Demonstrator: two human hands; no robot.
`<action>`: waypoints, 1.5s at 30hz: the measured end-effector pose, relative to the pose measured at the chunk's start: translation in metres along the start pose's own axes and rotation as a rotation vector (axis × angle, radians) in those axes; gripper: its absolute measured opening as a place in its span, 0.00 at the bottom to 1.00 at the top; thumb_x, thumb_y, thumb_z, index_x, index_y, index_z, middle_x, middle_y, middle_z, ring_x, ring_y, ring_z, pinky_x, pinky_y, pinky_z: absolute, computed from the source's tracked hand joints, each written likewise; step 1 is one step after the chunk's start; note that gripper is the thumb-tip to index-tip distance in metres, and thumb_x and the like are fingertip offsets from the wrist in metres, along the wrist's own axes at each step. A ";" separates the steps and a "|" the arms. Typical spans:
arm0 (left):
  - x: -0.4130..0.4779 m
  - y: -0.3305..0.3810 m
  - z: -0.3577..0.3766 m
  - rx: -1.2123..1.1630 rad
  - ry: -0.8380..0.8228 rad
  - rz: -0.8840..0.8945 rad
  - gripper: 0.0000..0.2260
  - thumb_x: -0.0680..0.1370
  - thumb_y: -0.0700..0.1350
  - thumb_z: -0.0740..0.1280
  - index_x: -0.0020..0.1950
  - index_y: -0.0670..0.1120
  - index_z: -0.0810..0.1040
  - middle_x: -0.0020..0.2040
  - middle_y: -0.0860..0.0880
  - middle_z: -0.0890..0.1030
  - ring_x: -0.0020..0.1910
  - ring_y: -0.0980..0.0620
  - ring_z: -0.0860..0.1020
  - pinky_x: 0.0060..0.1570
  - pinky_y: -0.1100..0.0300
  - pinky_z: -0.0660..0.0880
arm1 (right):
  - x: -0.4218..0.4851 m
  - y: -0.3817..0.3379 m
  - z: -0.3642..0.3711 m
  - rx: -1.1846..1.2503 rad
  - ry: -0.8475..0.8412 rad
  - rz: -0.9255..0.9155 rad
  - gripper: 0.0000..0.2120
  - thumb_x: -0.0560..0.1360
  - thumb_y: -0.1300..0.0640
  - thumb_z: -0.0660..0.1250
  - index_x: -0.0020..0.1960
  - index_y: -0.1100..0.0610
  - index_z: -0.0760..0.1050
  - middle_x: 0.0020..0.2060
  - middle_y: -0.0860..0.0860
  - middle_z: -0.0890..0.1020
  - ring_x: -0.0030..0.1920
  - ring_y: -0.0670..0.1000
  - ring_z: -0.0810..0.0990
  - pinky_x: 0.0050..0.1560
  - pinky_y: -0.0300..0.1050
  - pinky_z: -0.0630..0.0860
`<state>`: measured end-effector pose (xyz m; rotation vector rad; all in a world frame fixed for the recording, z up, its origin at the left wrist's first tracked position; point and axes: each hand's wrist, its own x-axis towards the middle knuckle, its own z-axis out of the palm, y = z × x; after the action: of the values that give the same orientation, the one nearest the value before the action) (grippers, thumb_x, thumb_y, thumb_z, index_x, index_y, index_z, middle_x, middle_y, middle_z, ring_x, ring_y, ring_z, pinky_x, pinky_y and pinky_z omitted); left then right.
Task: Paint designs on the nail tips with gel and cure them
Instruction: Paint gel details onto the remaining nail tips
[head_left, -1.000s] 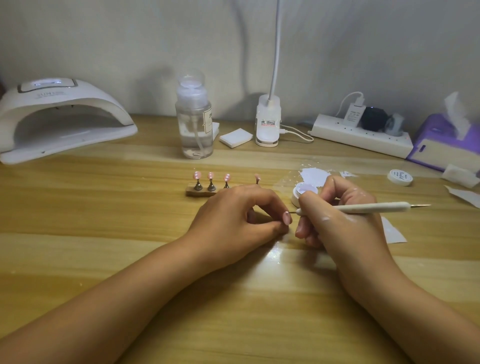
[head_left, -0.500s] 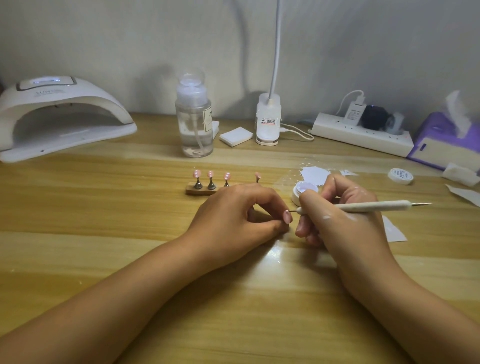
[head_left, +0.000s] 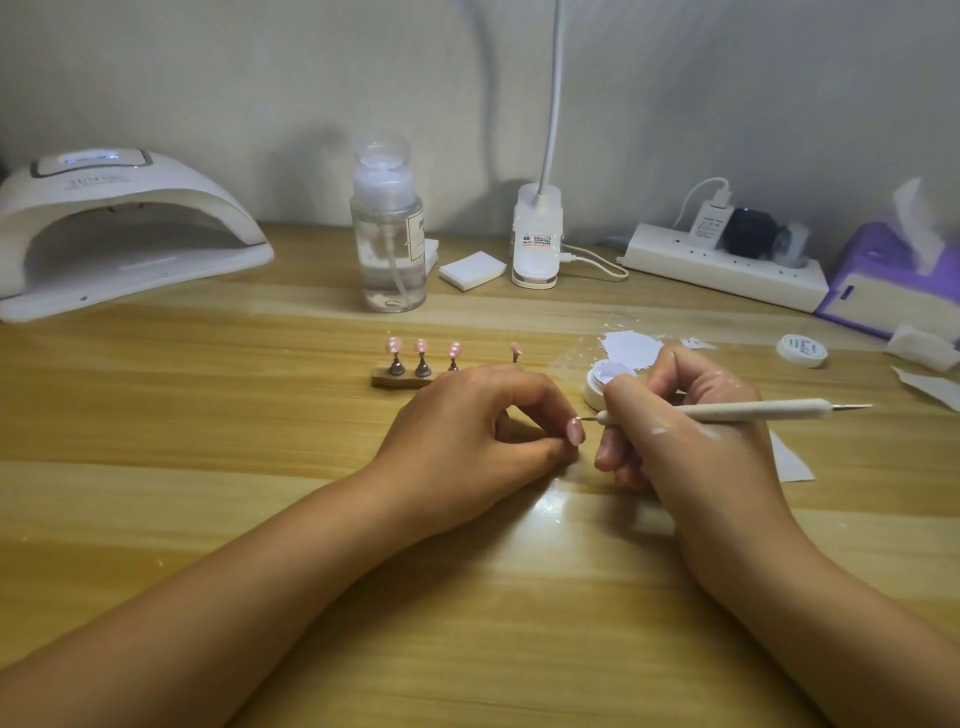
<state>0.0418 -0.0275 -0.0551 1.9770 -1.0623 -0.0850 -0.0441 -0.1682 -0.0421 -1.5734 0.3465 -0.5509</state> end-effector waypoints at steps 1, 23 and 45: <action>0.000 0.000 0.000 0.002 -0.001 0.000 0.07 0.72 0.44 0.75 0.41 0.57 0.82 0.37 0.64 0.79 0.27 0.66 0.71 0.33 0.64 0.62 | 0.000 0.000 0.000 0.002 -0.007 0.003 0.17 0.72 0.65 0.67 0.29 0.53 0.65 0.22 0.58 0.77 0.20 0.48 0.71 0.23 0.36 0.68; 0.000 -0.001 0.000 -0.006 0.002 0.013 0.04 0.71 0.46 0.74 0.42 0.56 0.83 0.39 0.62 0.80 0.27 0.66 0.72 0.34 0.63 0.63 | 0.000 0.000 0.001 0.004 -0.006 0.001 0.16 0.71 0.65 0.67 0.29 0.54 0.66 0.22 0.58 0.77 0.20 0.48 0.71 0.23 0.35 0.68; 0.000 -0.002 0.001 -0.018 0.002 0.013 0.02 0.70 0.50 0.71 0.41 0.57 0.82 0.39 0.63 0.80 0.27 0.65 0.71 0.34 0.62 0.64 | 0.002 0.004 0.000 0.031 -0.020 -0.023 0.13 0.68 0.61 0.68 0.29 0.54 0.66 0.21 0.58 0.77 0.20 0.49 0.70 0.23 0.37 0.68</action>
<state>0.0427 -0.0280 -0.0567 1.9536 -1.0696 -0.0858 -0.0421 -0.1695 -0.0459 -1.5540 0.3037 -0.5560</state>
